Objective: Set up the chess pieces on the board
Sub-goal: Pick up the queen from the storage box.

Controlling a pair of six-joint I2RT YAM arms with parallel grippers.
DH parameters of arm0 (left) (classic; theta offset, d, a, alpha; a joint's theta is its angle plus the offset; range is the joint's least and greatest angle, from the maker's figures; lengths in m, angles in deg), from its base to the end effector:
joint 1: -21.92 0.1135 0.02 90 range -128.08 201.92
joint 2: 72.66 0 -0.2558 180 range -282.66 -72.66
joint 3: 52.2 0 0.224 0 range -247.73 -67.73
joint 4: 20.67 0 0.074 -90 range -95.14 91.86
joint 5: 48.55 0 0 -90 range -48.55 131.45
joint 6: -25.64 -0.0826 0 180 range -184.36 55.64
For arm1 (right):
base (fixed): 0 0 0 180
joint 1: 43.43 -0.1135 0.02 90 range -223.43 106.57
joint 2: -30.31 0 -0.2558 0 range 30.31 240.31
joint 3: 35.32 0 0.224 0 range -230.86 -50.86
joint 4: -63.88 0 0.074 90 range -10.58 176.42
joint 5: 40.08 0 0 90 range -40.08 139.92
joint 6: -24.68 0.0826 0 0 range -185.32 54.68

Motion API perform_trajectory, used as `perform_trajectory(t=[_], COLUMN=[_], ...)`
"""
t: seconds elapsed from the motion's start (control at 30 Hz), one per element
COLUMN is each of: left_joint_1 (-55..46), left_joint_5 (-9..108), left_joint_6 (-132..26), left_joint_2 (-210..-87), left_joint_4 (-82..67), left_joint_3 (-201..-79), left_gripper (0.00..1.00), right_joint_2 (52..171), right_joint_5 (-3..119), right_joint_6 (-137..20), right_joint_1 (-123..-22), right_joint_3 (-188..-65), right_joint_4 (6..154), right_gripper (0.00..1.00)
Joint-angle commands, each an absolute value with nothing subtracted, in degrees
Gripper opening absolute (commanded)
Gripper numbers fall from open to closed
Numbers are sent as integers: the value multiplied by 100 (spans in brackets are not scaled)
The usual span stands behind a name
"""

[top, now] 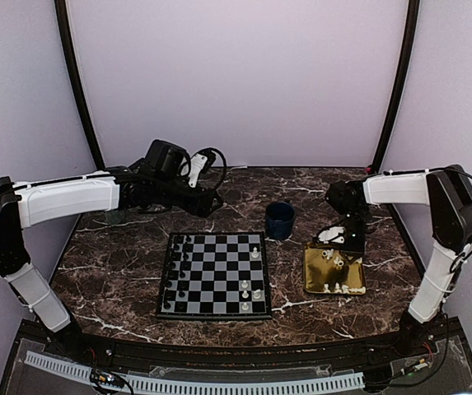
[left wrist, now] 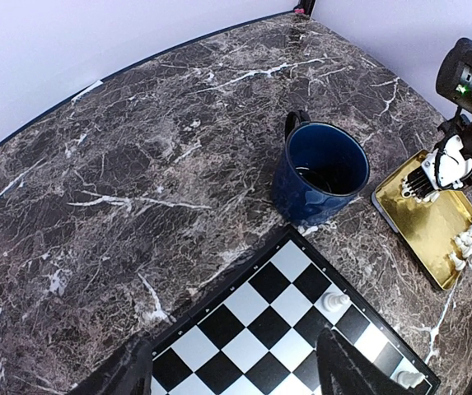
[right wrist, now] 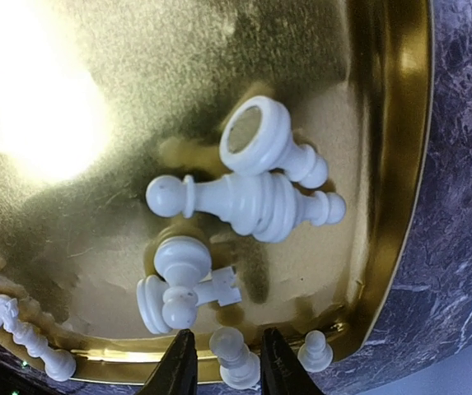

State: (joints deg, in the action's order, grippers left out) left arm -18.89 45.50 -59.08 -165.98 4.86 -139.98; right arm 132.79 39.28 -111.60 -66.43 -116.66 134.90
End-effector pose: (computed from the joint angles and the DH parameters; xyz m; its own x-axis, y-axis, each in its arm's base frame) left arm 0.2927 -0.2604 0.2665 -0.4532 0.2700 -0.8495 0.6588 0.7435 -0.1151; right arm 0.2622 0.0947 0.1274 -0.3536 -0.9217 0.1594 -0.9346 0.3412 -0.1003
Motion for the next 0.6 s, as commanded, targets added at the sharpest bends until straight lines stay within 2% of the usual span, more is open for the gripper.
perform_trajectory(t=[0.0,0.37,0.57], left_joint_1=[-1894,-1895,-1894], left_joint_5=[4584,4568,4582], left_joint_6=[-5891,-5900,-5900], left_joint_2=[-16566,-16636,-16662], left_joint_4=[560,611,636], left_joint_3=[-14172,-14200,-14218], left_gripper=[71,70,70], right_joint_2=[13414,13472,13106], right_joint_5=[3856,3823,4151], right_joint_6=[-11113,-11051,-10995], right_joint_1=[-6700,-6697,-6692], right_joint_3=[-11730,-11536,-11646], right_joint_4=[13403,13386,13470], right_gripper=[27,14,10])
